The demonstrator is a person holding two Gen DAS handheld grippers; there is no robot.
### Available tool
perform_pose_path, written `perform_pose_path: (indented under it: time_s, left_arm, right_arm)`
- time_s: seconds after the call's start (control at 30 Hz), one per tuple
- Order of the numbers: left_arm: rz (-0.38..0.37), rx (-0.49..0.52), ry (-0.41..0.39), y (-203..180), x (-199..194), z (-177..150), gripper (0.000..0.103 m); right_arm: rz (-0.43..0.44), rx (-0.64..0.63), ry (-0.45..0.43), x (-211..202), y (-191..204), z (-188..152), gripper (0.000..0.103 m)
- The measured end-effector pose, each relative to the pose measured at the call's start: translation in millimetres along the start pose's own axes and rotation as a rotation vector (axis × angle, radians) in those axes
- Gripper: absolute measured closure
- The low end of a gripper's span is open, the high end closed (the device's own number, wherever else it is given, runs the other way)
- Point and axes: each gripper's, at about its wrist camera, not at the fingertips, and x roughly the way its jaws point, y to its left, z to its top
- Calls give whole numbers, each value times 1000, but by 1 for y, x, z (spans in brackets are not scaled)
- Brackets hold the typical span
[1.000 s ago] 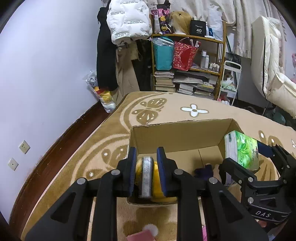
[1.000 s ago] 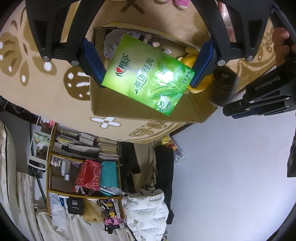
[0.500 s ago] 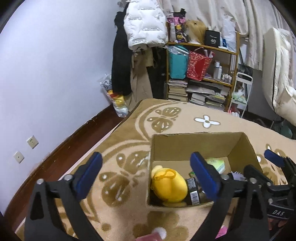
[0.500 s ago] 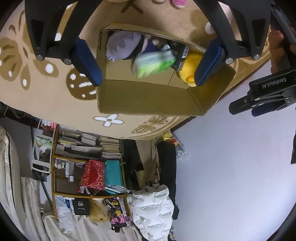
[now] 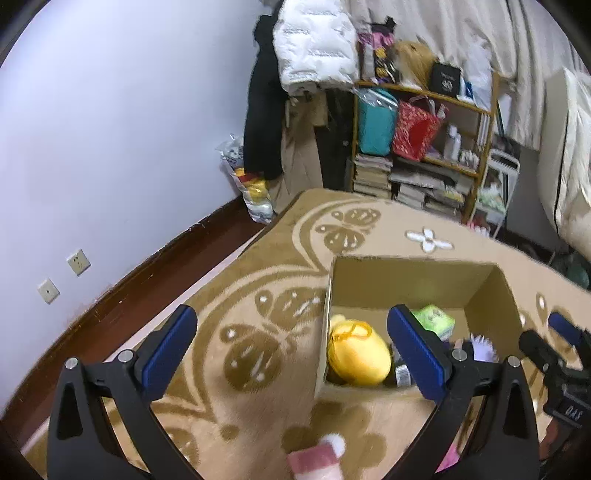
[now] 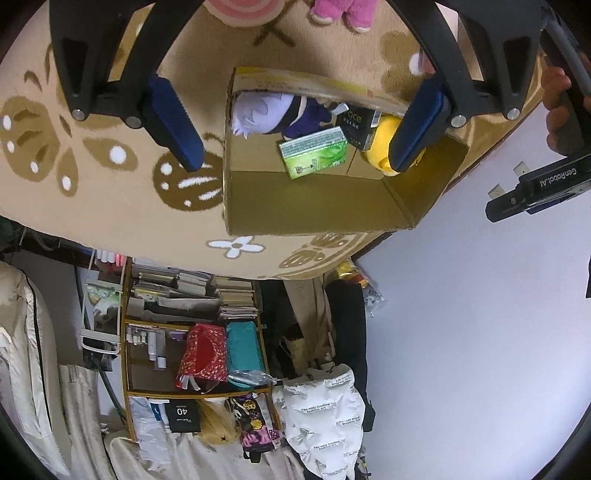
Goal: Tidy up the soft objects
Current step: 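Lift both tools out of the box back toward the remaining toys, then grasp the pink bottle plush with the left tool while the right tool grasps the swirl cushion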
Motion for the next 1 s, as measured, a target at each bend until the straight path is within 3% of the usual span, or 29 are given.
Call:
perform_pose_path:
  time_s: [0.1,0.37,0.7,1.0]
  left_arm:
    - [28,2,-11,-1,-10,-4,1]
    - [18,-11,25,6,-21,-15,1]
    - [7,45,116,0,-24,-43,1]
    - [-9,31,202,-3,-22,-69,1]
  right_arm:
    - [-8,-1,10,-6,1,-5,0]
    - [-17,6,31,-23,2,-17,0]
    - [-36,12,75,-31,0,-33,0]
    - [-56,53,149,-27,-10,-55,0]
